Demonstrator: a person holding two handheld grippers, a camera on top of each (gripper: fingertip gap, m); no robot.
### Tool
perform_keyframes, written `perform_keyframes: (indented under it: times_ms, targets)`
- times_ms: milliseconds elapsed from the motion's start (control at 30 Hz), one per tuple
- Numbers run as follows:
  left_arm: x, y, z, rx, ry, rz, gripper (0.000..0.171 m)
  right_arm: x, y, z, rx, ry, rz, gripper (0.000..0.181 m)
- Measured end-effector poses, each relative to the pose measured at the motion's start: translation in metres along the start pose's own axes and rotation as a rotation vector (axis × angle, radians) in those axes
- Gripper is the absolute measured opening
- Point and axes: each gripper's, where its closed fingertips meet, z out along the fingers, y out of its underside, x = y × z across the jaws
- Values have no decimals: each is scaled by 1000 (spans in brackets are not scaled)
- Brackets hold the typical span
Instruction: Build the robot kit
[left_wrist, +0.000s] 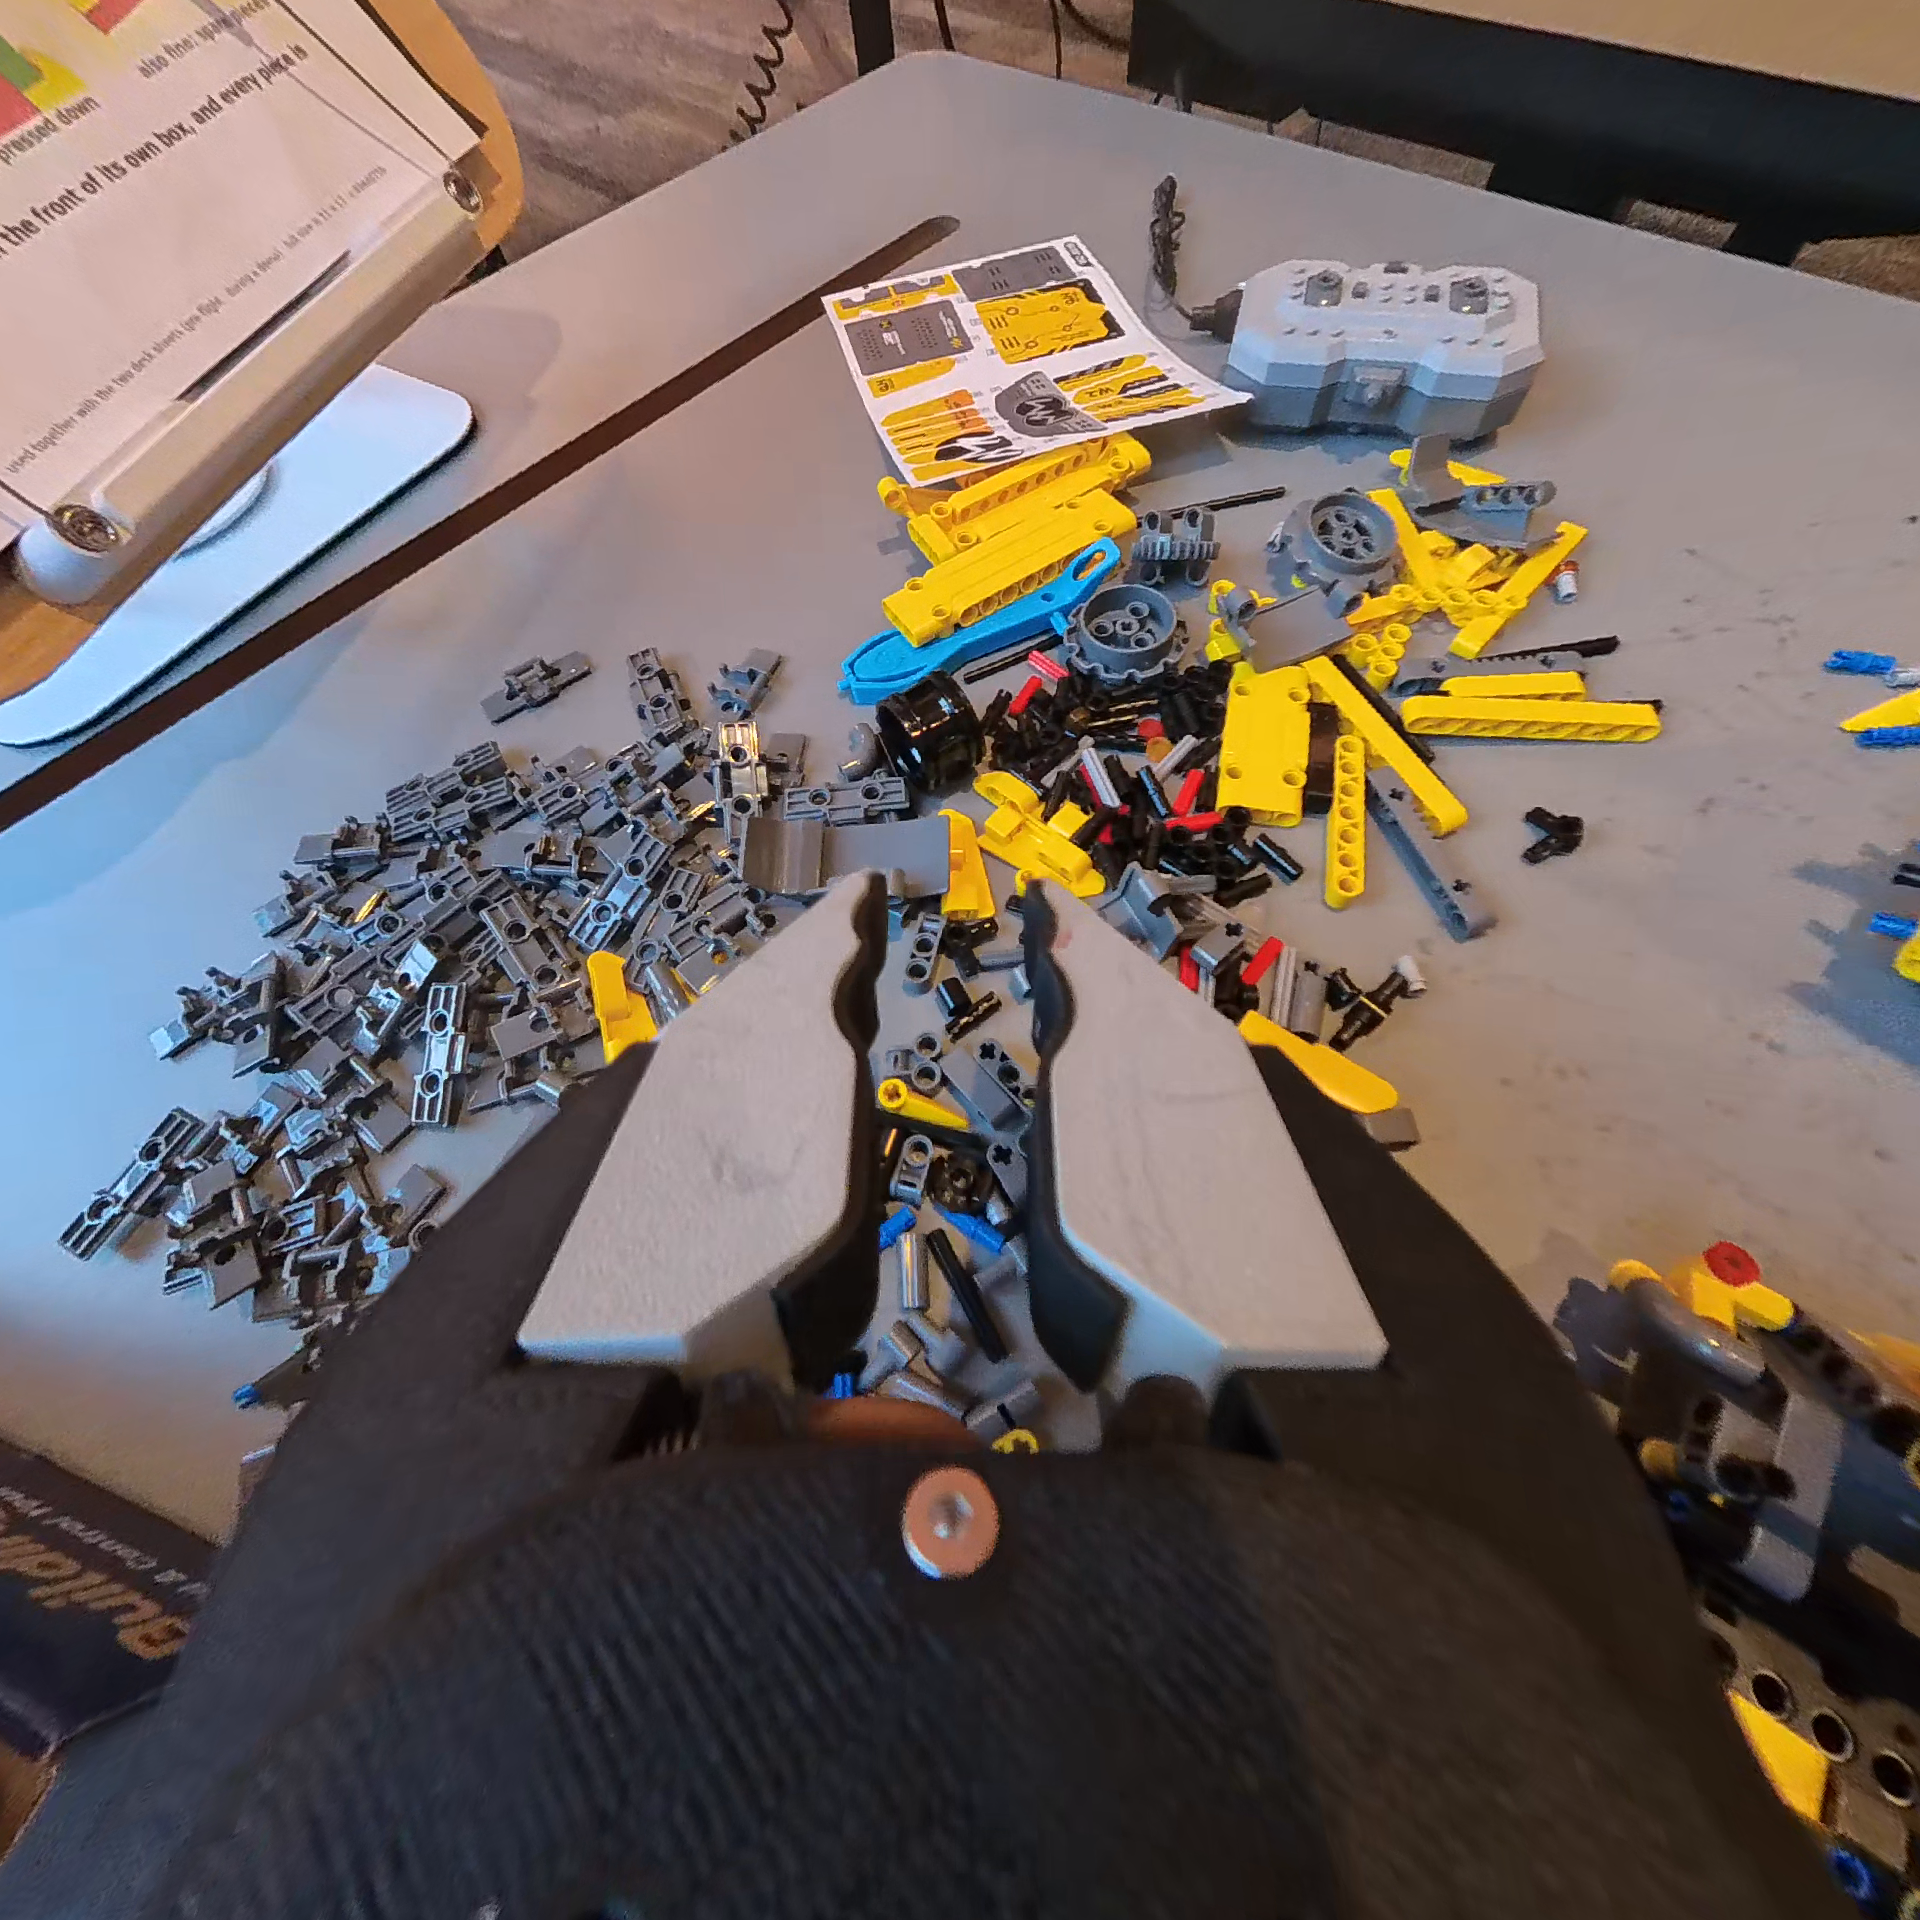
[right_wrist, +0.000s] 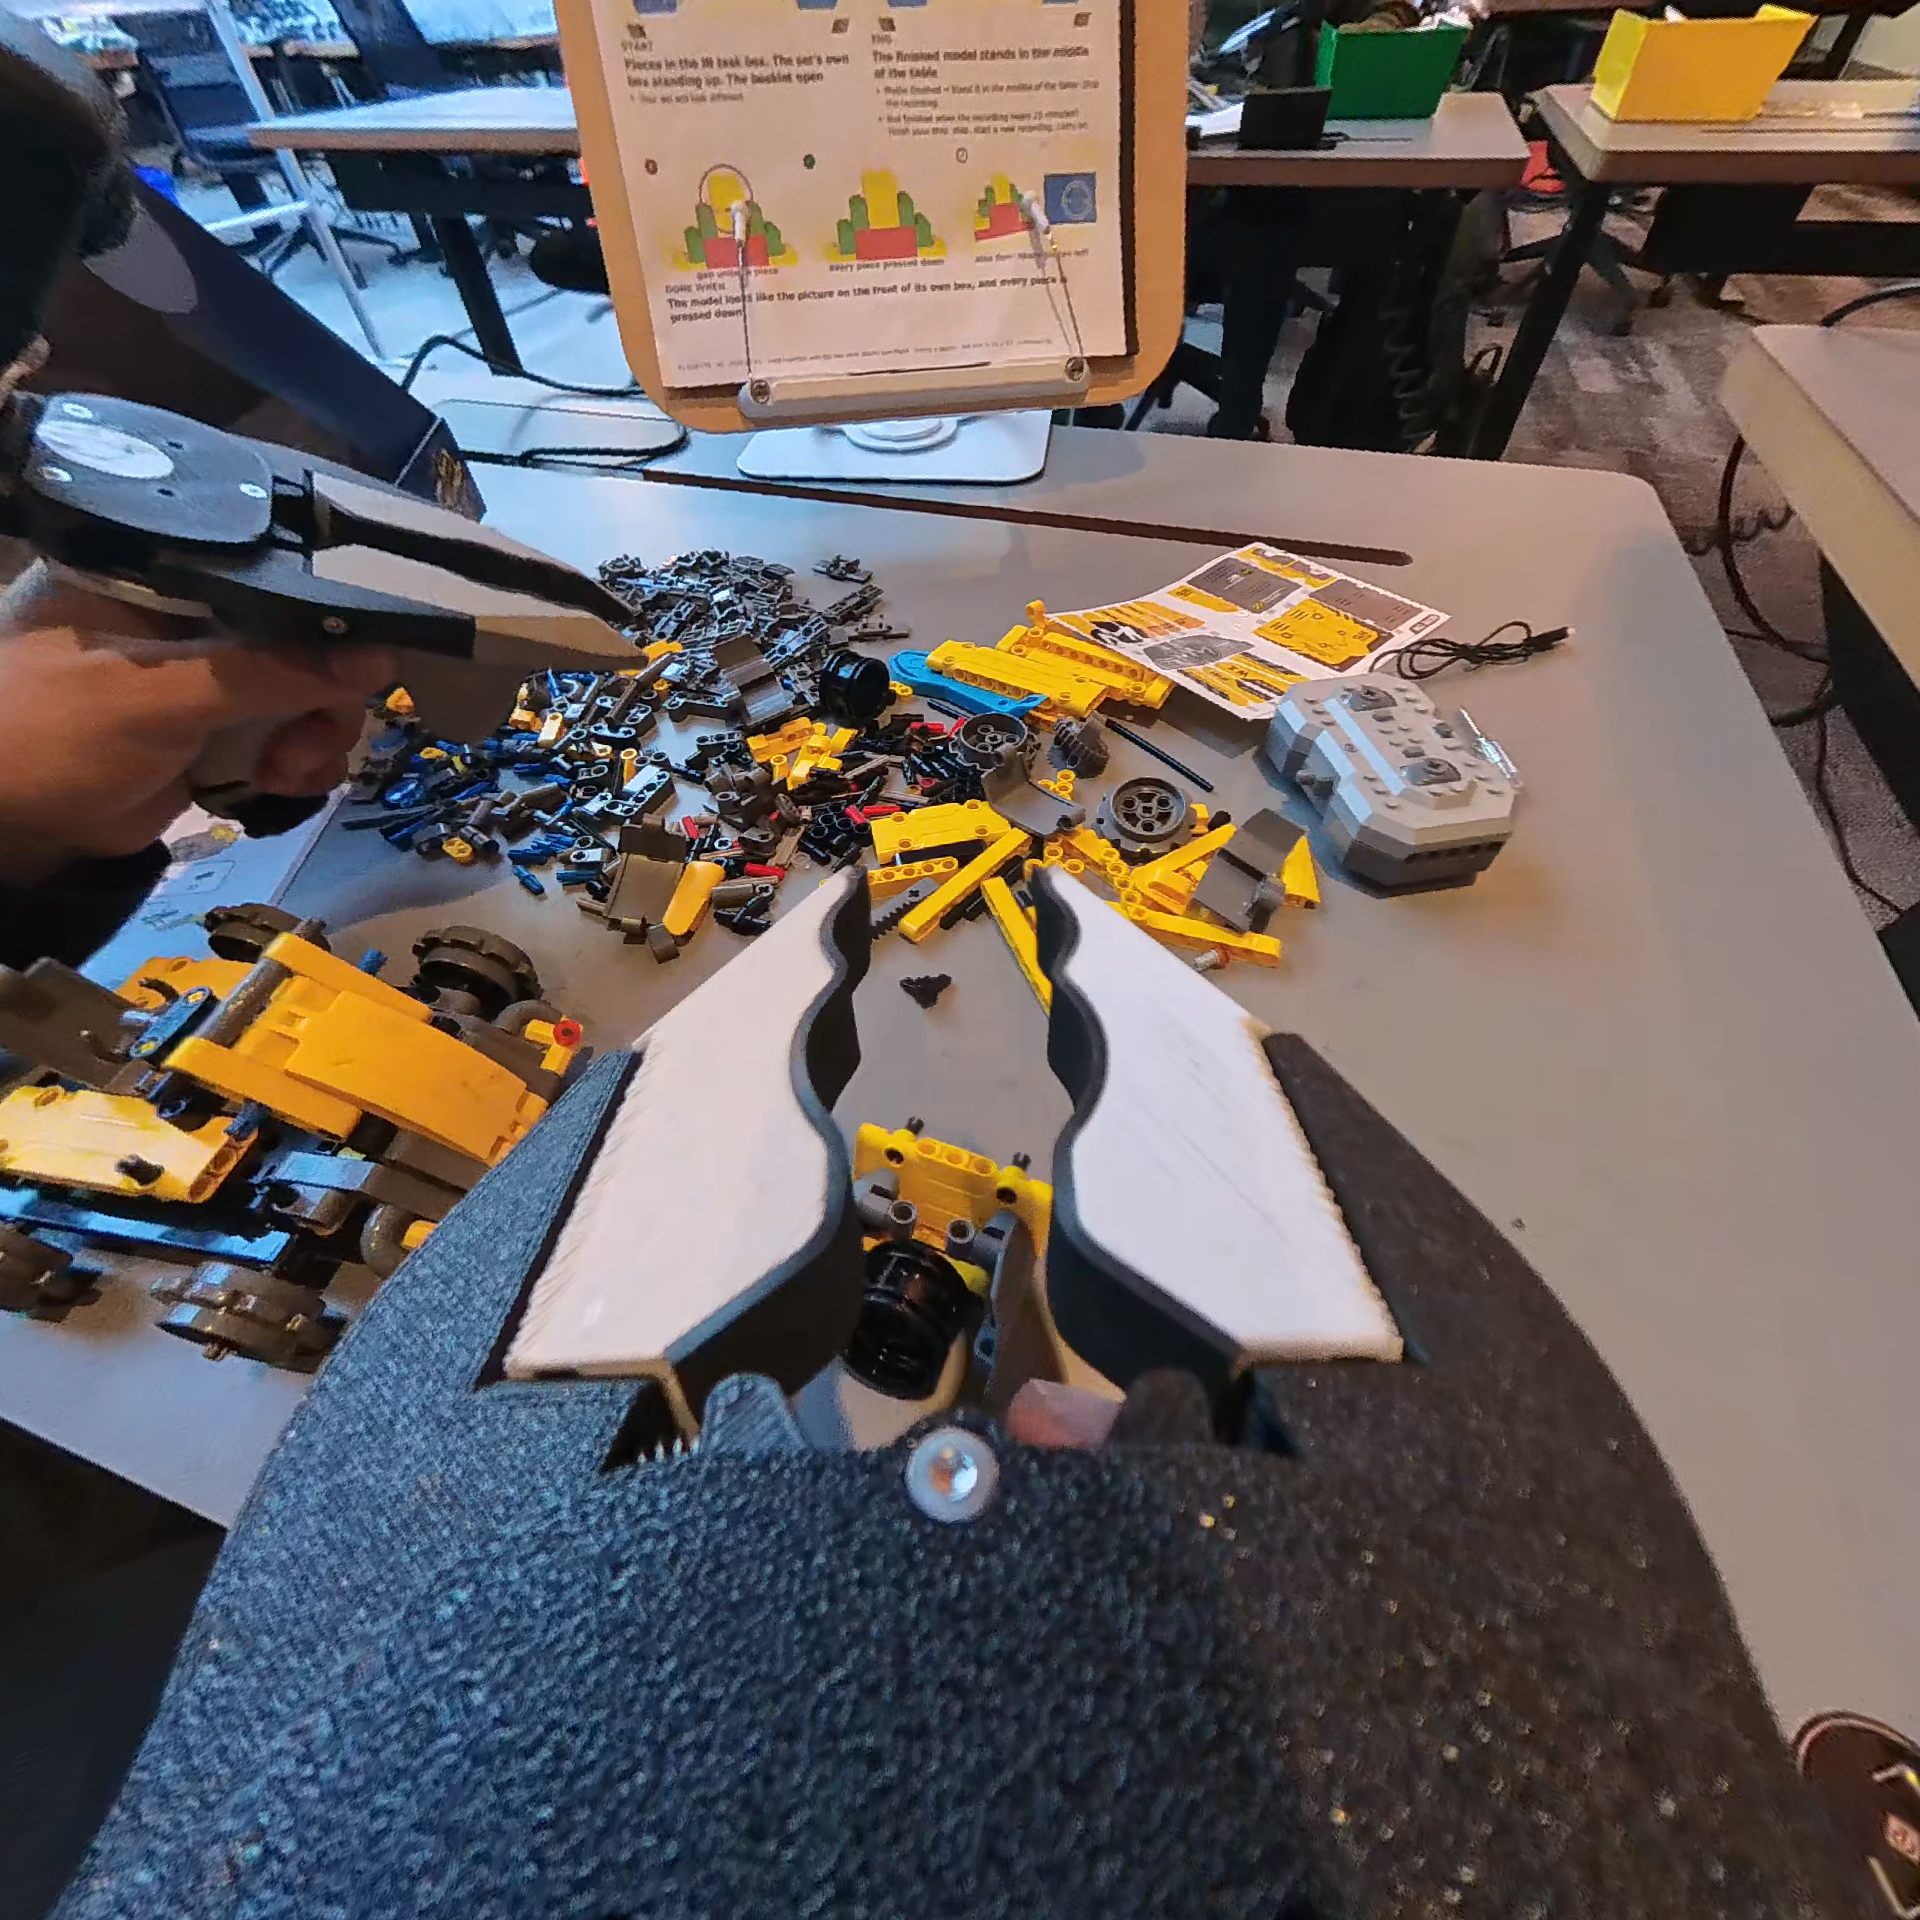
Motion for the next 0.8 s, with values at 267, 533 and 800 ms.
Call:
perform_keyframes:
  times_ms: [267,533,800]
  targets:
    - [2,6,6,-19,-20,35,24,8,19,-4,1,-5,55,31]
    - [-2,9,7,-25,-31,29,24,7,18,-4,1,-29,53,31]
    - [-1,15,11,-50,-34,41,24,9,19,-3,3,-40,64,32]
